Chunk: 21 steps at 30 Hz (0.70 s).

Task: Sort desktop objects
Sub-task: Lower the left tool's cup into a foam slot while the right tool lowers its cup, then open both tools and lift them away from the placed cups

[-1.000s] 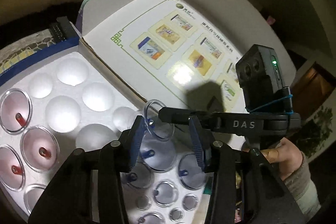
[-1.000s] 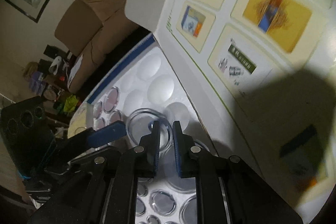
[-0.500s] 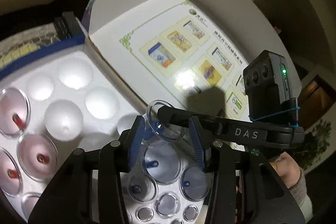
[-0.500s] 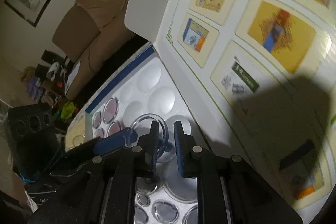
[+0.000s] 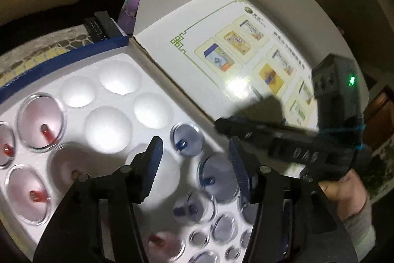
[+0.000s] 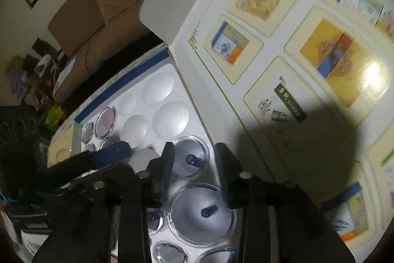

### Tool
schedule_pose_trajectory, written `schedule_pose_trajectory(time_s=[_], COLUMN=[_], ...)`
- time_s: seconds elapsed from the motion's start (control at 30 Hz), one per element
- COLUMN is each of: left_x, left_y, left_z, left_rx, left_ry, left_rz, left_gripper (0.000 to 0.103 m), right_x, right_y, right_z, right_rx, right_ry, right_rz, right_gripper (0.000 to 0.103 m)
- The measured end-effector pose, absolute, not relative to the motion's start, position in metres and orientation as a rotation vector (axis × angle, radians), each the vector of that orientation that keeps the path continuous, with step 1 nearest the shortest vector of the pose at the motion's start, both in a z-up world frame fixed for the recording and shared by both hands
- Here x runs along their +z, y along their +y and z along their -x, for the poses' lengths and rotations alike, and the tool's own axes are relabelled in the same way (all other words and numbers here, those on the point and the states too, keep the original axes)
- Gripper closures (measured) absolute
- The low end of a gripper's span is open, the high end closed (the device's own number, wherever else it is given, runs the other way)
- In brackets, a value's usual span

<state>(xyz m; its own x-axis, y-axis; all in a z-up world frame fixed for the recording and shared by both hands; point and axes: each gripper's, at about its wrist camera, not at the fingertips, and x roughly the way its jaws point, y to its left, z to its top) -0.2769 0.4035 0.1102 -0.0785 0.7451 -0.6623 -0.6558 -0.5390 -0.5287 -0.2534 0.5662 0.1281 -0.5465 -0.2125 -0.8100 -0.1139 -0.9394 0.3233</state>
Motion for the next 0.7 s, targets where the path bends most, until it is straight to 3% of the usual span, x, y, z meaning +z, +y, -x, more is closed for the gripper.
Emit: schedule_pose_trajectory(time_s=[0.2,0.57,0.7], left_x=[0.115,0.097,0.087], left_y=[0.389,0.404,0.410], left_z=[0.251,0.227,0.215], left_rx=[1.814,1.893,1.920], left_ry=[0.069,0.363,0.610], left_rz=[1.176,1.202,1.188], left_gripper=[0.051,0.052,0.053], right_x=[0.143,0.118,0.115], right_y=[0.557,0.510,0.495], right_z=[0.227,0.206,0.204], right_rx=[-2.655,-2.608,-2.590], right_ry=[-0.449,-0.143,-0.058], right_rz=[-1.406,-1.512,-1.500], right_gripper=[0.056,0.056,0.056])
